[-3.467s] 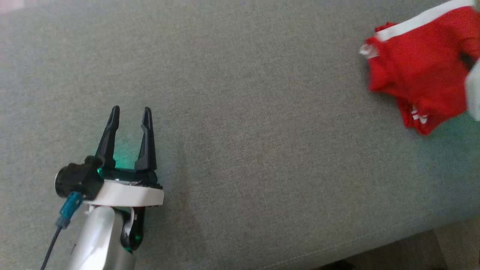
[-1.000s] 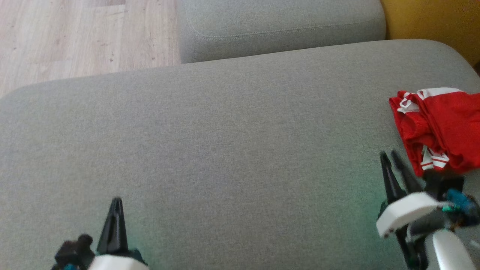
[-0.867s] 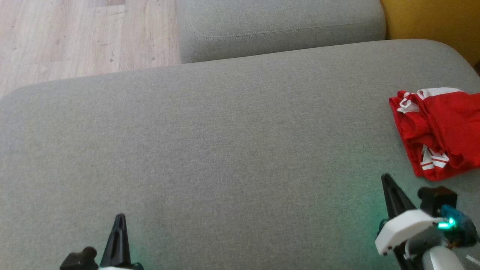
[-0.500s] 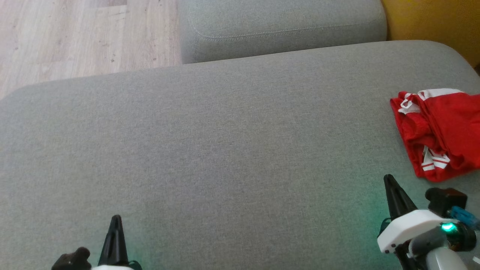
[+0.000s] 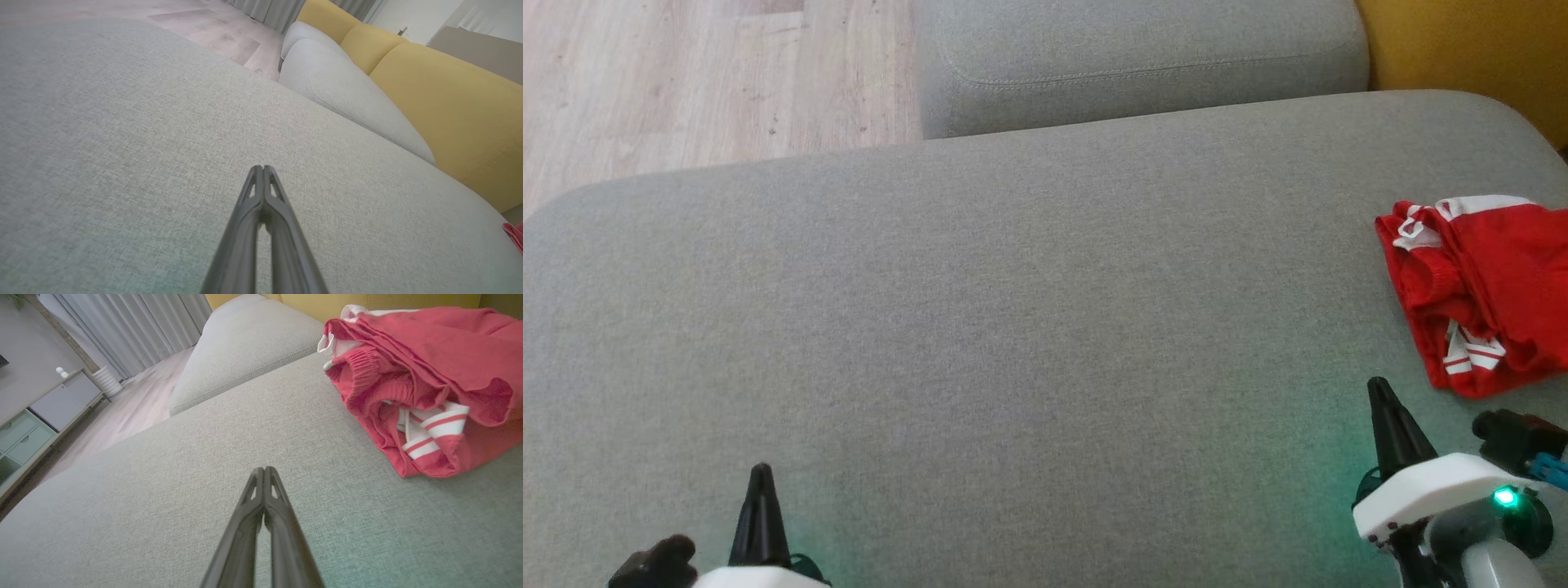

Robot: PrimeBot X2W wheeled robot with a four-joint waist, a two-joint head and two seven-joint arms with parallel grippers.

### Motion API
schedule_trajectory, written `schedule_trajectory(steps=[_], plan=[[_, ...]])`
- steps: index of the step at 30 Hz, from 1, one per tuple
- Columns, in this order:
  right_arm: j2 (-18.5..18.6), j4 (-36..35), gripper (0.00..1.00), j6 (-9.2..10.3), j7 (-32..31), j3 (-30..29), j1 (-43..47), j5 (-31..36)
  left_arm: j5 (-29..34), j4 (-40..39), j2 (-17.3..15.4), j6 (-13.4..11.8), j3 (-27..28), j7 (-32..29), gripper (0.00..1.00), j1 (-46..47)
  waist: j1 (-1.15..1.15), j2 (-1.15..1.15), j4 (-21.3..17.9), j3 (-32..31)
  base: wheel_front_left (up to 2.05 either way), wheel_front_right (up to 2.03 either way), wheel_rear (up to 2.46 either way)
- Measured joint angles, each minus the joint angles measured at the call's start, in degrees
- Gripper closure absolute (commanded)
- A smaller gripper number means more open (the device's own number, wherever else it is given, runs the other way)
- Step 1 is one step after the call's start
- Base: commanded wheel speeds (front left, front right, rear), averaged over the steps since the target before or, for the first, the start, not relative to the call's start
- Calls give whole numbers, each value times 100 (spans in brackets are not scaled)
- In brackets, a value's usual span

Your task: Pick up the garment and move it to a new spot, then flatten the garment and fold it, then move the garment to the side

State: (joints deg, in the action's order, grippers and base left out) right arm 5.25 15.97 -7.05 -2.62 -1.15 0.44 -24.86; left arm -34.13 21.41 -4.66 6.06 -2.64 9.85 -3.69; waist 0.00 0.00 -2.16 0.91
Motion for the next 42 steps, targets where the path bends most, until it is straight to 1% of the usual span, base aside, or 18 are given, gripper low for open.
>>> schedule_trajectory(steps=[12, 15, 42], plan=[[-37, -4, 100, 0, -43, -83, -57, -732, -639, -44, 23, 1, 81, -180, 100, 69, 0, 0, 24, -8, 0, 0, 0], [-53, -5, 100, 0, -49, -108, -94, -1007, -867, -99, 30, 2, 98, -246, 100, 120, 0, 0, 32, -11, 0, 0, 0], [-96, -5, 100, 0, -144, -285, -120, -2810, -2434, -219, 85, 49, 285, -683, 100, 262, 0, 0, 91, -31, 0, 0, 0]])
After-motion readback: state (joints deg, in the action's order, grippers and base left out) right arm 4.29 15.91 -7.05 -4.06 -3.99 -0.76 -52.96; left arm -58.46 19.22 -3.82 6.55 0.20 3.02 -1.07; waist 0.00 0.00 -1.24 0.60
